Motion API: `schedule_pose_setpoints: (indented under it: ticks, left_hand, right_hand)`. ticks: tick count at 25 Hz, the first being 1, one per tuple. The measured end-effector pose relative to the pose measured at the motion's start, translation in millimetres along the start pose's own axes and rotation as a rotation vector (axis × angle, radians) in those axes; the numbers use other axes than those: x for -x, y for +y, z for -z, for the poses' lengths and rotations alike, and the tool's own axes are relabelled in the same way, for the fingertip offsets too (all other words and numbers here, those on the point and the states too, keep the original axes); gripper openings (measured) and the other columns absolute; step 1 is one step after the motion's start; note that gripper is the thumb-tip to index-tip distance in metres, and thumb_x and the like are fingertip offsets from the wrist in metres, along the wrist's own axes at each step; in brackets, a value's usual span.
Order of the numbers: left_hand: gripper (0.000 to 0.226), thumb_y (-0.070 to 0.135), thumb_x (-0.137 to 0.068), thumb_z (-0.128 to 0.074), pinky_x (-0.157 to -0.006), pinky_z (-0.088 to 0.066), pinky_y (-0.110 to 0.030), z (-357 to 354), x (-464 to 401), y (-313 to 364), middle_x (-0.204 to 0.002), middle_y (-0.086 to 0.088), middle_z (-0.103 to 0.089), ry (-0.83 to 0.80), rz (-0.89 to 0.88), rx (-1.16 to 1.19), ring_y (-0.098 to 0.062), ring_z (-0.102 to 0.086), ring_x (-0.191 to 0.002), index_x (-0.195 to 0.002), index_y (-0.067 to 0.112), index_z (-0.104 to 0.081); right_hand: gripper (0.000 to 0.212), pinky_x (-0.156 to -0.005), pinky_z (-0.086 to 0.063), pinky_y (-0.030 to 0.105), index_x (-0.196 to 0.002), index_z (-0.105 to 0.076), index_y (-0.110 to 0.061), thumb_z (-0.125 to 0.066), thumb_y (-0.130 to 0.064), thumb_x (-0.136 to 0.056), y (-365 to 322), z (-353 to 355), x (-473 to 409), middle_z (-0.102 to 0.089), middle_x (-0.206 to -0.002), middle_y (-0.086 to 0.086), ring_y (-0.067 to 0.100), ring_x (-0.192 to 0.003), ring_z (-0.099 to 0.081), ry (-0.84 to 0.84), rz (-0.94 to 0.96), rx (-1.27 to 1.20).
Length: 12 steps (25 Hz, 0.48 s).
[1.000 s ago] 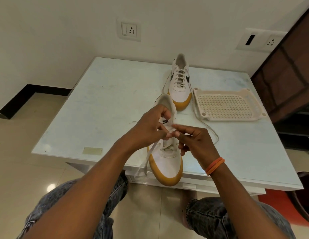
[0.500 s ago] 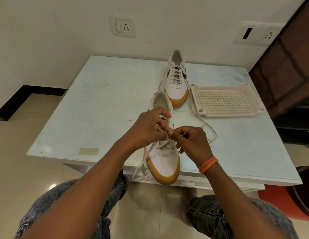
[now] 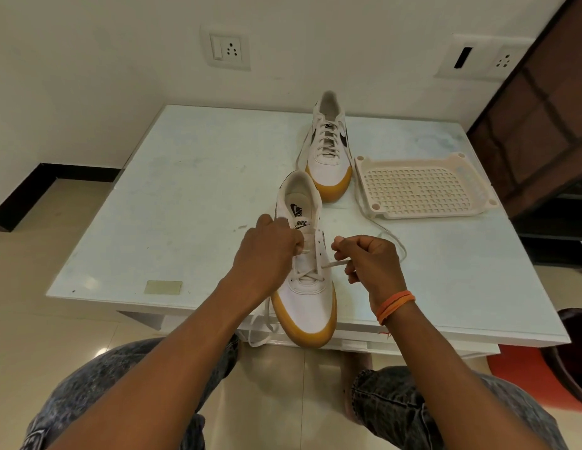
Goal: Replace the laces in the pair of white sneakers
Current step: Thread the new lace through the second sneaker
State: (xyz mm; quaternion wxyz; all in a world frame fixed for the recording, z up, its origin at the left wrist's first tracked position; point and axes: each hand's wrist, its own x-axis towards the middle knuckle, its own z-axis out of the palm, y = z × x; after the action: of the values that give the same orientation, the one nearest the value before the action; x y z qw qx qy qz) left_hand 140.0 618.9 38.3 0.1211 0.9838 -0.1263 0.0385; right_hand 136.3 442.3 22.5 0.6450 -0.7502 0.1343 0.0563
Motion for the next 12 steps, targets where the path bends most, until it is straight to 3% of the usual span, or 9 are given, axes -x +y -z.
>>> schedule_pose_setpoints:
  ticks: [2, 4, 7, 12]
  left_hand:
    - [0.014, 0.022, -0.091, -0.065, -0.076, -0.043, -0.031, -7.7, 3.1, 4.9, -0.108, -0.005, -0.056, 0.035, -0.036, -0.161, -0.022, -0.047, -0.099, -0.105, 0.019, -0.07]
    - [0.011, 0.023, -0.085, -0.073, -0.074, -0.042, -0.033, -15.9, 4.0, 11.6, -0.105, -0.005, -0.054, 0.073, -0.048, -0.219, -0.024, -0.046, -0.097, -0.096, 0.018, -0.072]
    - [0.02, 0.028, -0.092, -0.065, -0.085, -0.038, -0.03, -24.1, 4.1, 17.2, -0.115, -0.003, -0.048, 0.015, 0.102, -0.028, -0.022, -0.039, -0.107, -0.11, 0.022, -0.068]
    - [0.014, 0.023, -0.094, -0.061, -0.081, -0.03, -0.025, -22.8, -0.7, 17.1, -0.11, 0.0, -0.045, -0.053, 0.335, 0.274, -0.016, -0.034, -0.103, -0.103, 0.022, -0.072]
  right_hand:
    - [0.014, -0.054, -0.047, 0.027, -0.077, -0.074, -0.015, -0.068, -0.023, -0.087, 4.1, 2.1, -4.2, -0.071, -0.074, 0.003, 0.011, -0.056, -0.054, 0.089, 0.063, 0.075]
    - [0.011, -0.067, -0.053, 0.033, -0.077, -0.072, -0.019, -0.069, -0.024, -0.086, 9.4, 0.8, -7.6, -0.071, -0.079, -0.002, 0.012, -0.066, -0.059, 0.12, 0.144, 0.187]
    - [0.004, -0.077, -0.056, 0.037, -0.082, -0.071, -0.025, -0.069, -0.024, -0.086, 15.3, -2.6, -7.9, -0.068, -0.086, -0.01, 0.014, -0.075, -0.064, 0.063, 0.199, 0.332]
    - [0.008, -0.051, -0.045, 0.013, -0.09, -0.074, -0.019, -0.068, -0.016, -0.087, 17.2, -2.5, -3.9, -0.071, -0.09, -0.005, 0.008, -0.058, -0.06, -0.066, 0.171, 0.349]
